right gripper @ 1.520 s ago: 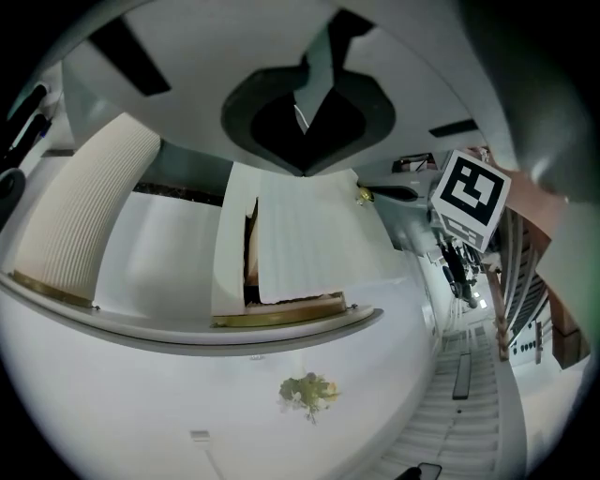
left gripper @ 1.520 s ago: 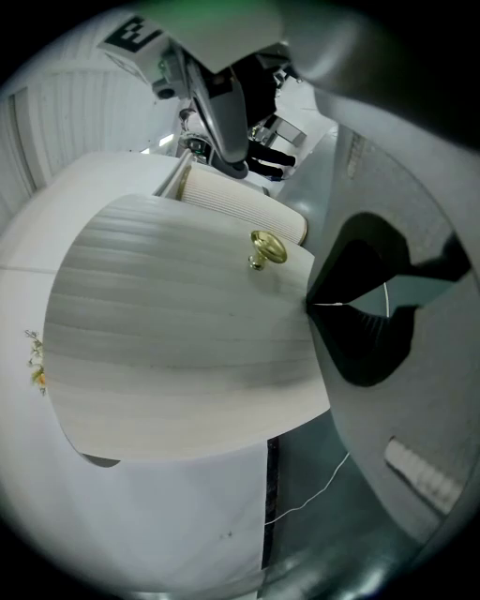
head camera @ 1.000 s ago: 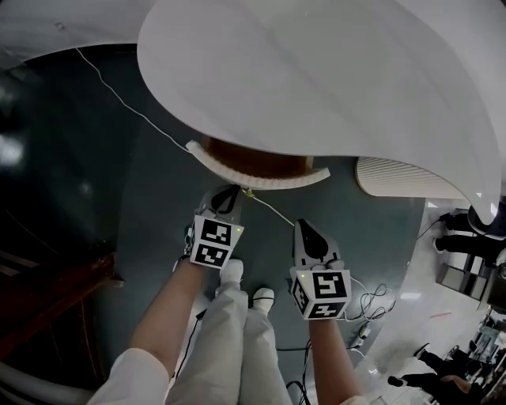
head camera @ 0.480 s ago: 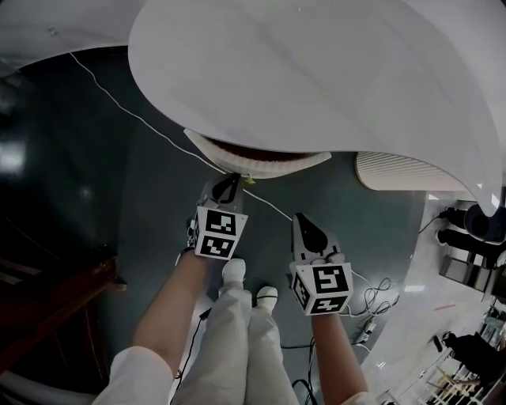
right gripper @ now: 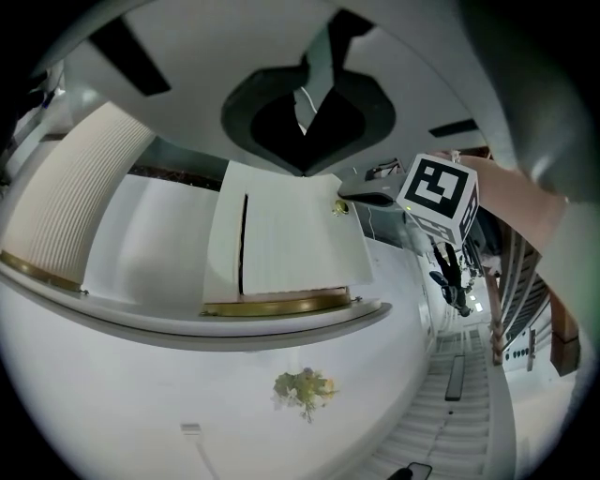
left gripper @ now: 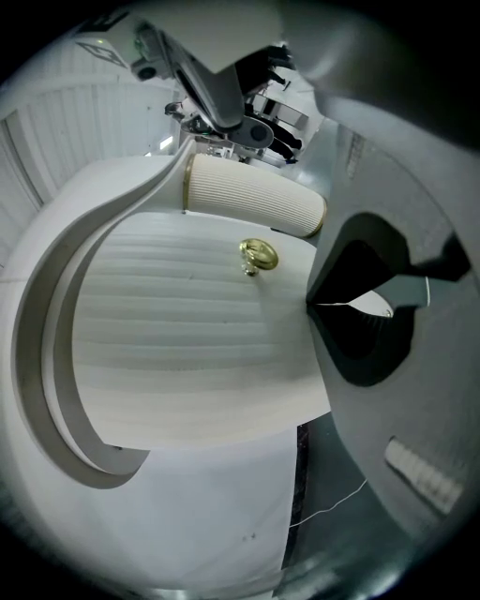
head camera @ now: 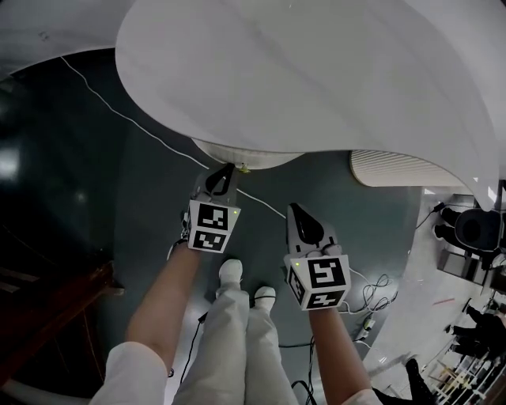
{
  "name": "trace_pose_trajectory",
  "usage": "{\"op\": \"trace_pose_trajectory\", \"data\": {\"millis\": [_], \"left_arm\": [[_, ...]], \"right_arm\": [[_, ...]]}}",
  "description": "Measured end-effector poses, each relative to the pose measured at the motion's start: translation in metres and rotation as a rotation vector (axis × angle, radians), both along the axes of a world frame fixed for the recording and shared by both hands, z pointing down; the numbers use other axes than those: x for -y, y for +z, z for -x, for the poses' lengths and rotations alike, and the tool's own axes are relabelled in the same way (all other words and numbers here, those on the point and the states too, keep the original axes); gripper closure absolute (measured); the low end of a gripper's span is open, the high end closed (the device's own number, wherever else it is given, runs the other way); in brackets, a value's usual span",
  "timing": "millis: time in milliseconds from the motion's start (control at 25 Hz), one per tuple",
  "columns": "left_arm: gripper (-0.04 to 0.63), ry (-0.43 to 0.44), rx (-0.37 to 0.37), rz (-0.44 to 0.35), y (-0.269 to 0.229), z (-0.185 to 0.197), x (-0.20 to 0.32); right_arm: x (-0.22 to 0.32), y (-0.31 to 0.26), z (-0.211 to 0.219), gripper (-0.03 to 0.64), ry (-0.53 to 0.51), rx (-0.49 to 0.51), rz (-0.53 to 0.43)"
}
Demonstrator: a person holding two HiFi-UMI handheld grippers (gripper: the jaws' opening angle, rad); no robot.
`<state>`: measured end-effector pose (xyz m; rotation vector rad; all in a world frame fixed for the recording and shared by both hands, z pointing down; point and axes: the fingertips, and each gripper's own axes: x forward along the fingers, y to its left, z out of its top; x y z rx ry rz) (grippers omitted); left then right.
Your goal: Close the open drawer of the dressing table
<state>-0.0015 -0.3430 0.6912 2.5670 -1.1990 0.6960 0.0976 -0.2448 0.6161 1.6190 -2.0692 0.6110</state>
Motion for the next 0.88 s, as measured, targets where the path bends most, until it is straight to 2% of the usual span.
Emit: {"op": "trace_pose_trajectory", "data": {"millis": [400, 880], "left_arm": [[0.577, 0.006, 0.011, -0.050, -0.001, -0.007, 0.019], [0.577, -0.037, 0.017, -0.067, -0.004, -0.015, 0.050]], "right_arm": [[0.001, 0.003, 0.000, 0.621, -0.008, 0.004, 0.011], [0.007, 0.000, -0.012, 0.621, 0.020, 0.027, 0.007]]}}
